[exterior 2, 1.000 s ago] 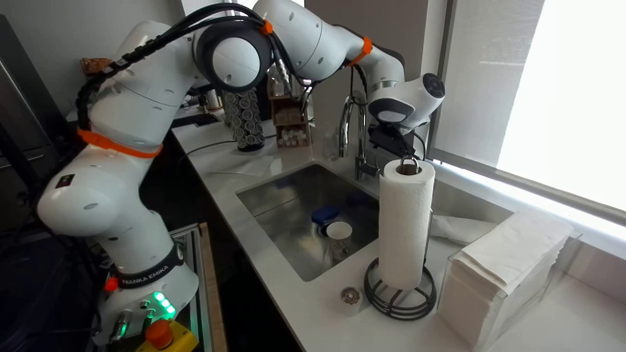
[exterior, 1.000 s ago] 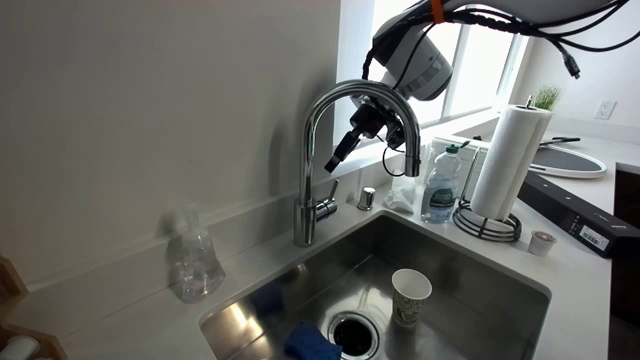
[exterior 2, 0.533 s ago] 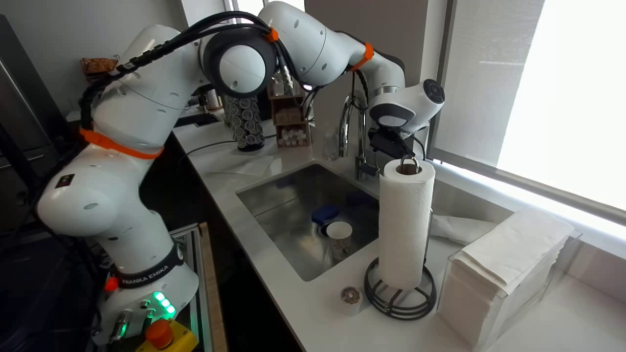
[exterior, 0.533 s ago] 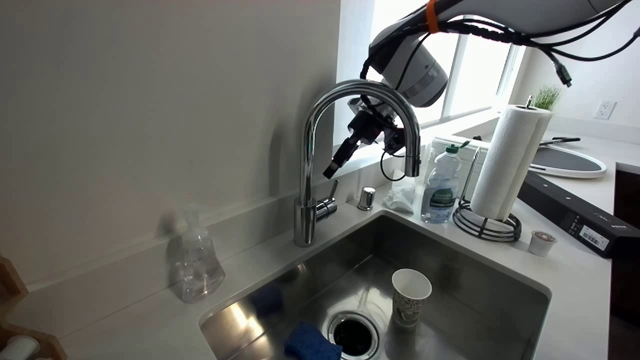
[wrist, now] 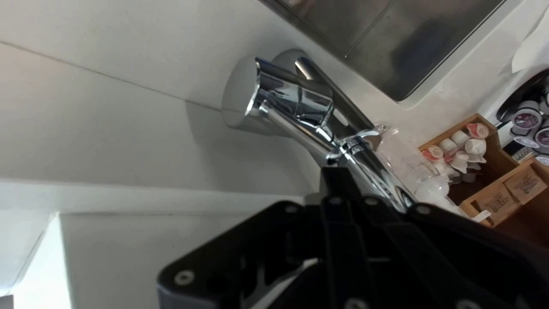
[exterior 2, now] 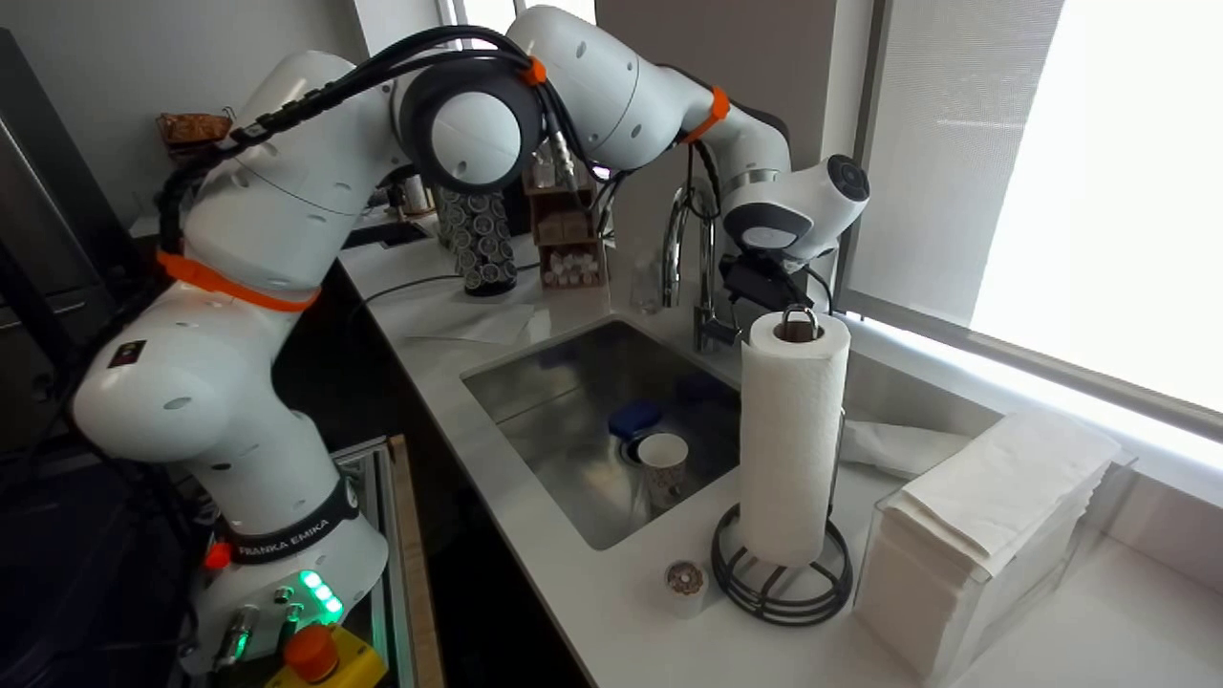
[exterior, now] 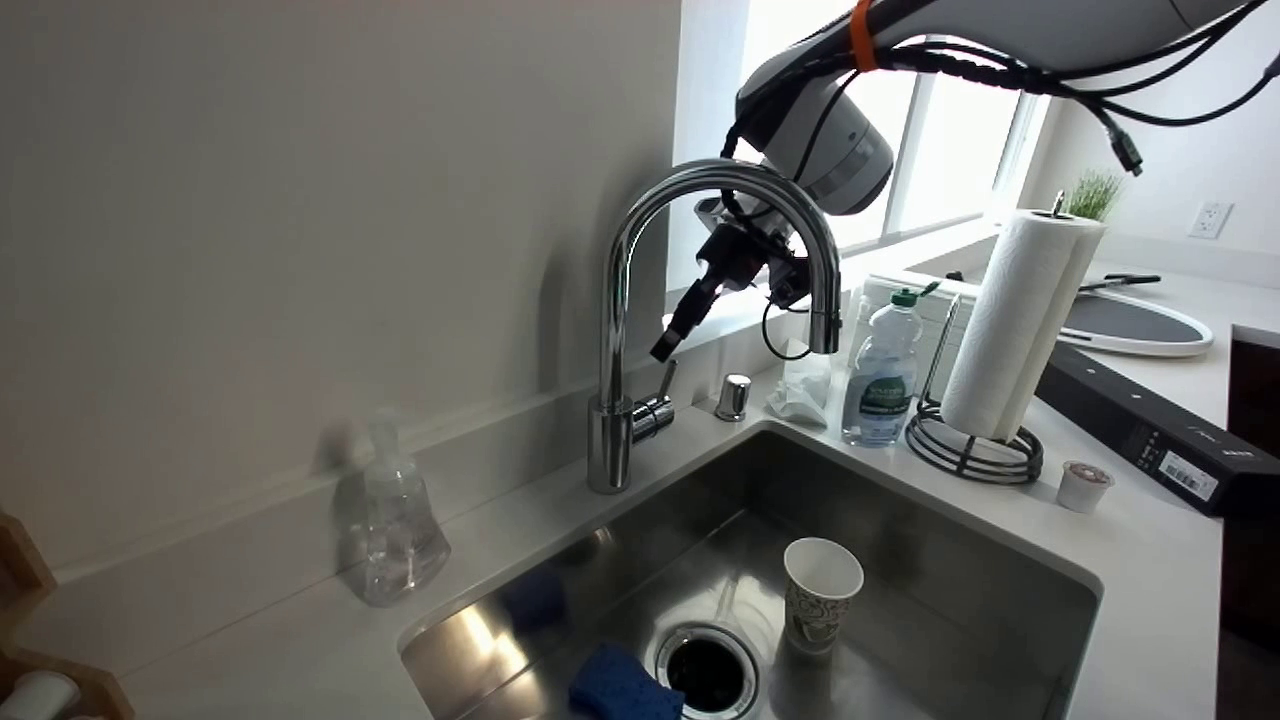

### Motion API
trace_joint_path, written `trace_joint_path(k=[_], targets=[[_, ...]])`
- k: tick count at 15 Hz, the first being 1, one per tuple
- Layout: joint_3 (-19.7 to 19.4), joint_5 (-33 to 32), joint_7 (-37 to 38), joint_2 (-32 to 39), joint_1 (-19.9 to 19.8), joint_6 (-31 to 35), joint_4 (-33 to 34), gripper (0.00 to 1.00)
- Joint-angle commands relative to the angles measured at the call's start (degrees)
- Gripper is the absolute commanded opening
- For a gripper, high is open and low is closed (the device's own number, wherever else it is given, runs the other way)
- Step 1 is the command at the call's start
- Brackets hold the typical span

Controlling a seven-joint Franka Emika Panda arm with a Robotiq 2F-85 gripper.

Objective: Push the faucet to the right then open the faucet and close it.

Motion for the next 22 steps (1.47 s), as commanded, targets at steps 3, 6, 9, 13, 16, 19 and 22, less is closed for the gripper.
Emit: trace_joint_path(k=[3, 6, 9, 13, 16, 19, 22], targets=[[0.28, -3.30, 1.64, 1.43, -0.41, -2.52, 2.30, 0.00], [0.29, -4.37, 2.05, 1.55, -0.49, -2.73, 2.75, 0.00], [0.24, -5.28, 2.30, 1.55, -0.53, -2.81, 2.89, 0.00], [0.30, -6.50, 2.66, 1.76, -0.53, -2.91, 3.18, 0.00], [0.30, -7.59, 3.27, 1.93, -0.52, -2.85, 3.36, 0.00], [0.31, -8.30, 3.78, 1.99, -0.59, -2.76, 3.44, 0.00], [0.33, -8.90, 4.42, 2.04, -0.59, -2.70, 3.50, 0.00]])
